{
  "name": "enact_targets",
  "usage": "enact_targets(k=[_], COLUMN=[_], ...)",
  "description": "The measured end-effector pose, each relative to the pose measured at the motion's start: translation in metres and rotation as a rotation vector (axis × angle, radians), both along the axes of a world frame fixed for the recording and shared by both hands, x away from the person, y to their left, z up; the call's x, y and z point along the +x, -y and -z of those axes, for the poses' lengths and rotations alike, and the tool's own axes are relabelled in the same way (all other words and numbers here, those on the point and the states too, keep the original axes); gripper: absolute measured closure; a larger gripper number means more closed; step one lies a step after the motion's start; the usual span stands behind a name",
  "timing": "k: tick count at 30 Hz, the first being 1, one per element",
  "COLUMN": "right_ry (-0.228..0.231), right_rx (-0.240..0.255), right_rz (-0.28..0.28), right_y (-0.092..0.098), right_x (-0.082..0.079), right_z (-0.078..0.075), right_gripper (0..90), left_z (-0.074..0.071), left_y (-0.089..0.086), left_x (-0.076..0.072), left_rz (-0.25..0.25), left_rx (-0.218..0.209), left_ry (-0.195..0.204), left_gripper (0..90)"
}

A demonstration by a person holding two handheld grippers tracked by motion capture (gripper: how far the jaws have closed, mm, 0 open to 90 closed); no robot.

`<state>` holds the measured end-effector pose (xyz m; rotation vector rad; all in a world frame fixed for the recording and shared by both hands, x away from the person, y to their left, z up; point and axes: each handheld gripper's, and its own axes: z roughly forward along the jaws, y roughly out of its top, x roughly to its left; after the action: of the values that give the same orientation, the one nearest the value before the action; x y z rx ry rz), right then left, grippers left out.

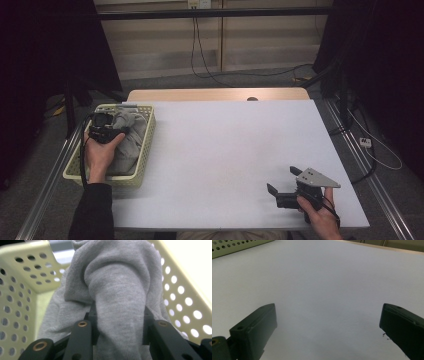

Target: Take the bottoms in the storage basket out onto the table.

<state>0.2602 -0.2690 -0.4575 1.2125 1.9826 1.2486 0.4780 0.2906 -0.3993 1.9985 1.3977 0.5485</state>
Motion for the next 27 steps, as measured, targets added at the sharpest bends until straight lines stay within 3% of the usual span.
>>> enact_targets(k=[8,13,27], right_ry=[0.001,0.001,0.001], right_rx=[-0.001,-0.001,0.0], right_rz=[0.0,0.001,0.001], right_y=[0.0,0.0,0.0], right_x=[0.0,0.0,0.0], right_z=[0.0,0.0,0.0], right_gripper=[1.3,1.3,1.3], left_z=[-0.006,-0.012,-0.028], left_y=[-0.006,-0.01,-0.011], left_x=[-0.004,-0.006,-0.015], left_rz=[0.008,0.021,0.01], left_rx=[-0.035,-0.093,-0.121], left_ry=[0.043,0.07,0.167], left_gripper=[65.7,65.7,65.6])
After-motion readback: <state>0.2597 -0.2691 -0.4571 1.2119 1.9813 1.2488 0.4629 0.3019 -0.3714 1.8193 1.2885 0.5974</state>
